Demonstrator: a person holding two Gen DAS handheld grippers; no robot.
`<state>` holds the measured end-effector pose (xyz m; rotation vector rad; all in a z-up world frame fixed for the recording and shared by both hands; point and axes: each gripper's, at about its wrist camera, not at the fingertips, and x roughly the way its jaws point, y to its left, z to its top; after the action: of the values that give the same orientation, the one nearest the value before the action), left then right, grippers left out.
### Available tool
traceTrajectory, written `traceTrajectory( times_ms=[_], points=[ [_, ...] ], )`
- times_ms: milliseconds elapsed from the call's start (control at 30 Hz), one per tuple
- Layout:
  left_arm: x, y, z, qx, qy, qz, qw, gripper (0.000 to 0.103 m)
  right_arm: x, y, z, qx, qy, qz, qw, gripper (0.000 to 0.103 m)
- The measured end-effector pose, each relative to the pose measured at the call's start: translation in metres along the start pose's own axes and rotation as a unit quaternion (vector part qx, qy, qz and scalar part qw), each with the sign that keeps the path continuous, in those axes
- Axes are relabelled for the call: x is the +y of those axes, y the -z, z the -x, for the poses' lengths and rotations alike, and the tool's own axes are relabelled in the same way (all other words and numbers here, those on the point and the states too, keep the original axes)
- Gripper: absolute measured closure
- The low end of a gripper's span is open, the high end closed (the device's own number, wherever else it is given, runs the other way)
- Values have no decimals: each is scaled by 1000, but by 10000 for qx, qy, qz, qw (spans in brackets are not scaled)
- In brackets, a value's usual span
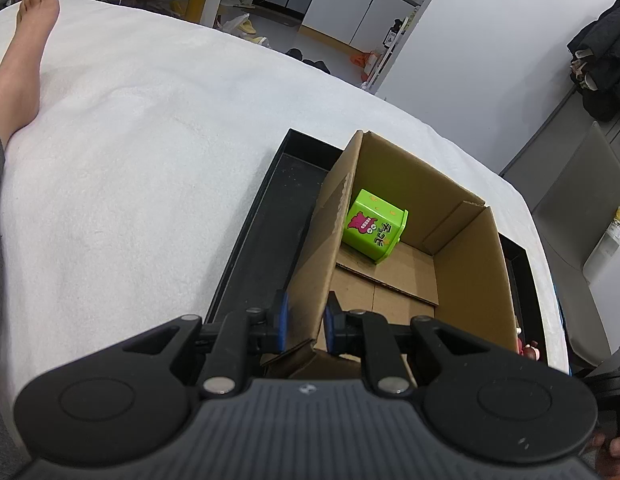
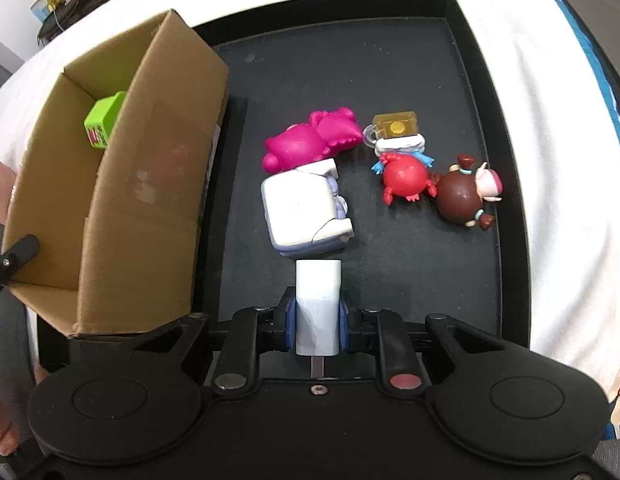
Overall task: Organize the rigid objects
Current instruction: 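Grasp the white charger plug with the right gripper, then carry the white charger plug into the cardboard box beside the green cube and release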
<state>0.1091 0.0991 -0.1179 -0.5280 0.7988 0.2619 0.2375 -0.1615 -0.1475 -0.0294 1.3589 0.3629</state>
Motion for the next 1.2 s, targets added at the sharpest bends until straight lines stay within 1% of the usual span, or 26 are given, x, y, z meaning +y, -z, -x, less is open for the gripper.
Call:
traceTrajectory(
  times_ms=[167,467,900,1200],
  points=[
    [0,0,0,0,9,-14,10000,86,-6,1,14,-152,-30,-162,9997,83],
    [1,0,1,28,51,5,10000,86,-1,-5,39,-462,-105,-160,9987,83],
    [0,-2,1,106,125,-34,9999,86,29,-23,66,-856,-146,-36,9962,82],
    [3,-3,0,176,221,-80,9996,86,60,-33,76,-1074,-193,204,9938,82]
  ],
)
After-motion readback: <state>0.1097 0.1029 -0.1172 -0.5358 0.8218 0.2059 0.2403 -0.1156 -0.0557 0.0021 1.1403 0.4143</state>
